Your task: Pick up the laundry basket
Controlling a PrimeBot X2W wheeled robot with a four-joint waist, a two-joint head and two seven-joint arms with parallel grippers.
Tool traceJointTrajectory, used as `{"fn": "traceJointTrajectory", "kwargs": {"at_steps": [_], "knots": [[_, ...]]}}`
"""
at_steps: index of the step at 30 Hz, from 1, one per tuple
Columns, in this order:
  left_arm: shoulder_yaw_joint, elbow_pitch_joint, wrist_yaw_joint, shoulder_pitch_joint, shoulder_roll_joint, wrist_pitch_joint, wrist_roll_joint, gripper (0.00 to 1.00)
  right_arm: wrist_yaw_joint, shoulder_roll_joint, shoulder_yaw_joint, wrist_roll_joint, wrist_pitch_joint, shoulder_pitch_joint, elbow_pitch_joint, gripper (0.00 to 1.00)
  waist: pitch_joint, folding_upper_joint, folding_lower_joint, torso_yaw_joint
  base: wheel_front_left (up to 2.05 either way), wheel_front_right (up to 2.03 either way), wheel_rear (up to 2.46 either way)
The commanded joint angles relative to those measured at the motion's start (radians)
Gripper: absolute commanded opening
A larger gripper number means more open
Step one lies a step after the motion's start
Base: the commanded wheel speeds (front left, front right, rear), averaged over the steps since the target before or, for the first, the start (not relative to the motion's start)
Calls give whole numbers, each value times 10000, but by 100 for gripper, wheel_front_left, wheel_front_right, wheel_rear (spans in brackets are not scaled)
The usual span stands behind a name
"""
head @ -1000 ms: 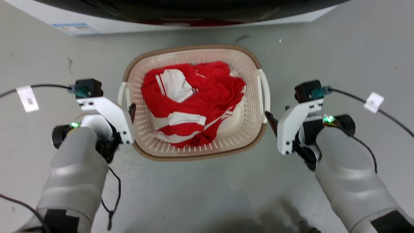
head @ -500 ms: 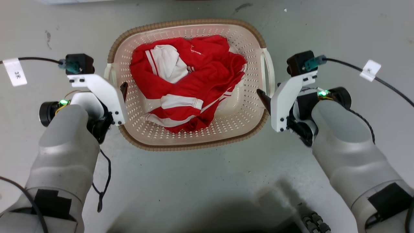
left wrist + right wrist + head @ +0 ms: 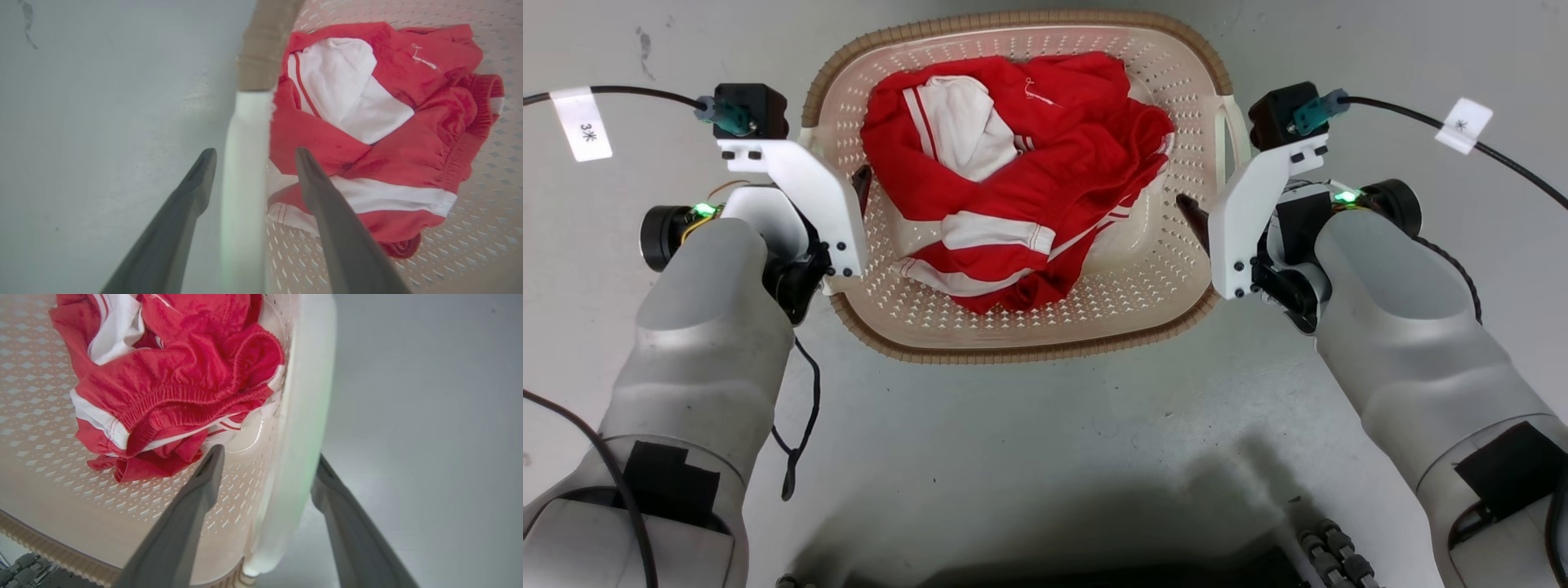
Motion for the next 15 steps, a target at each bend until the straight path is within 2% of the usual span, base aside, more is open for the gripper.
{"fn": "traceJointTrajectory", "kwargs": {"at_steps": [1,3,4,5,6,15], "knots": [[-64,57,7,-88,6,70,-70,100,-7,22,87,101,65,-75,25,100,22,0,-1,14,0,0,0],[-159,94,7,-112,-19,206,-172,100,-7,14,127,241,189,-103,102,100,39,0,-1,23,0,0,0],[-178,118,7,-132,-24,288,-262,100,-7,19,193,349,288,-81,82,67,49,0,-1,33,0,0,0],[-213,147,6,-117,-54,397,-343,40,-7,21,217,471,339,-66,44,33,62,0,-1,35,0,0,0],[-246,166,6,-104,-61,512,-428,0,-7,21,261,524,381,-90,68,1,74,0,-1,31,0,0,0],[-643,115,5,-79,36,956,-931,0,10,34,684,1060,563,-79,173,0,13,0,-1,45,0,0,0]]}}
